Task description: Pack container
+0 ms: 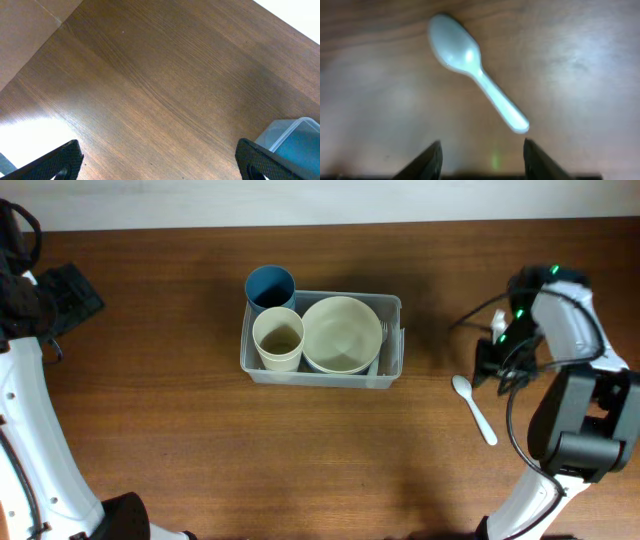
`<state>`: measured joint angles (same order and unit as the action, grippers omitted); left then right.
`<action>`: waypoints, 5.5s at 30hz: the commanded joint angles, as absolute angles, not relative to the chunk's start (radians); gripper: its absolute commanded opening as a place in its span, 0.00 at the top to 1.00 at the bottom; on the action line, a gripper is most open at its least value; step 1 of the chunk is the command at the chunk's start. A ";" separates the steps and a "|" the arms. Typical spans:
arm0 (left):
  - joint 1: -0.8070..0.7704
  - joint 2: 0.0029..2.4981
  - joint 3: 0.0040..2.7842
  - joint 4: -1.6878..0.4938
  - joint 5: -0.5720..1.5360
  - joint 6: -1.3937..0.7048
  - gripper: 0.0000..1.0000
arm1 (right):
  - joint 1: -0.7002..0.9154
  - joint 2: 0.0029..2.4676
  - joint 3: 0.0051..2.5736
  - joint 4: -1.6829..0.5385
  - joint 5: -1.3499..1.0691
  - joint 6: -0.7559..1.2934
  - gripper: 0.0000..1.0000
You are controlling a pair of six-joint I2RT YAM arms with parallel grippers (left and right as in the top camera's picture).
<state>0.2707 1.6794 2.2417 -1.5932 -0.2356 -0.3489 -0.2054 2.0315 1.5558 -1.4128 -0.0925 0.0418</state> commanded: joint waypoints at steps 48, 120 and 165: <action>0.273 1.683 2.239 -1.594 -0.231 -0.359 0.00 | -0.054 2.007 1.089 -0.752 0.053 0.065 0.68; 0.273 1.683 2.239 -1.594 -0.231 -0.359 0.00 | -0.031 2.011 1.348 -1.057 -0.133 -0.067 0.62; 0.273 1.683 2.239 -1.594 -0.231 -0.359 0.01 | 0.006 2.011 1.234 -0.837 0.008 0.035 0.89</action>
